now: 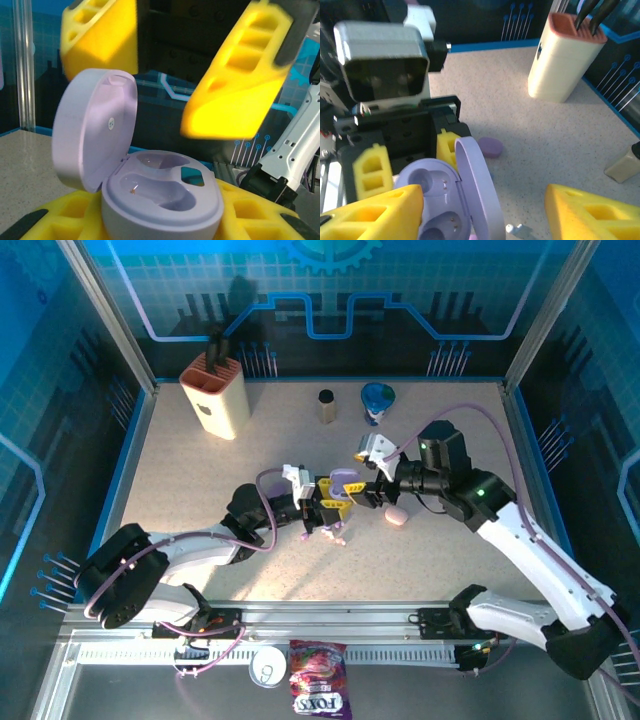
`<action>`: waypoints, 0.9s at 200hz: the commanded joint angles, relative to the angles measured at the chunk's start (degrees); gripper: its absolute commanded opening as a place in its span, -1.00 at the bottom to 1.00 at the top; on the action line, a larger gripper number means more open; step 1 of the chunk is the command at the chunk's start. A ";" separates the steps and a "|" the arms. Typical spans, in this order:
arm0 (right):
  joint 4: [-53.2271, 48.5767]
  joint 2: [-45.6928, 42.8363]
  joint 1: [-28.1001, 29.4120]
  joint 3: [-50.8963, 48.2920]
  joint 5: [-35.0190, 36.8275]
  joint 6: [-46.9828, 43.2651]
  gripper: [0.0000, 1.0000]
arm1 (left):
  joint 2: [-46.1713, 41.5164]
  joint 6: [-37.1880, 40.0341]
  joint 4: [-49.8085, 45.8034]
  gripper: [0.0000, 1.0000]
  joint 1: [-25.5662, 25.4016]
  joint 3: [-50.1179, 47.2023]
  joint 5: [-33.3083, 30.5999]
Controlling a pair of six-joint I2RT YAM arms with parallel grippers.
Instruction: Insert the wireless bluetooth earbuds into the charging case
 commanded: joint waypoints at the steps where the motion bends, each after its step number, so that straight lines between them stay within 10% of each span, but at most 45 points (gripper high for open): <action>1: 4.47 -3.70 -0.71 -1.28 -1.65 5.60 0.40 | 1.01 -2.57 5.00 -0.32 1.39 -1.02 -1.72; 85: 11.02 -7.77 -16.60 -12.72 -2.16 34.60 0.34 | -2.14 -4.66 7.06 -0.33 6.16 -4.74 -2.20; 180: 14.56 15.70 -8.16 -15.11 -1.81 47.96 0.35 | -10.44 -2.60 1.36 -0.32 9.79 -6.99 -1.79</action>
